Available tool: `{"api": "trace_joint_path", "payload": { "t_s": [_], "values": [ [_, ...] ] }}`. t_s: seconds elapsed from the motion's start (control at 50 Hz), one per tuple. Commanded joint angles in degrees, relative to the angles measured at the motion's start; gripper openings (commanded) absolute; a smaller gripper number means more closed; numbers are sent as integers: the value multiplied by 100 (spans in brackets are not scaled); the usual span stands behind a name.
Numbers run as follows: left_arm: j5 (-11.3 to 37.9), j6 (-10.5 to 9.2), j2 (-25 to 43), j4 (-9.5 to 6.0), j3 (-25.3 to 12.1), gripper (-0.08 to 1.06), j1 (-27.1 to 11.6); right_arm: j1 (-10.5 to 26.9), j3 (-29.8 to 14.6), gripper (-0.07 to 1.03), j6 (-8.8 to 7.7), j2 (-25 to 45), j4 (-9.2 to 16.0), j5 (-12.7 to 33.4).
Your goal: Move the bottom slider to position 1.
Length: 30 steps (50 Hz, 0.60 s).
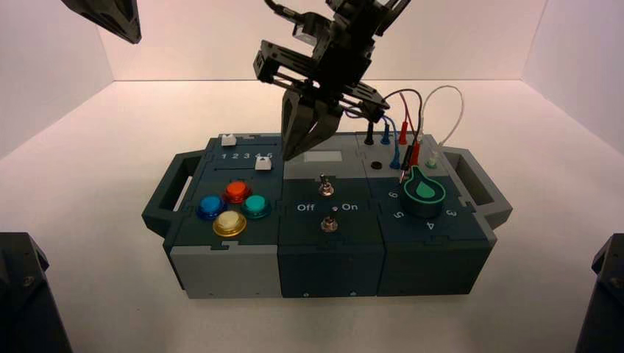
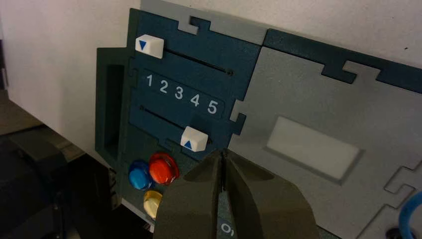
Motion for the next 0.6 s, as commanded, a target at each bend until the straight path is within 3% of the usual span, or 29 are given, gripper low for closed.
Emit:
{"api": "trace_joint_path", "payload": {
  "t_s": [0.02,0.6],
  "values": [
    [-18,18,-26,9,-70,-3,-18,88,-176,-2,-9,9,18,-18],
    [-18,26,9,9,-70,-3,-62,176,-308,-2,-9,167,132,-9]
  ]
}}
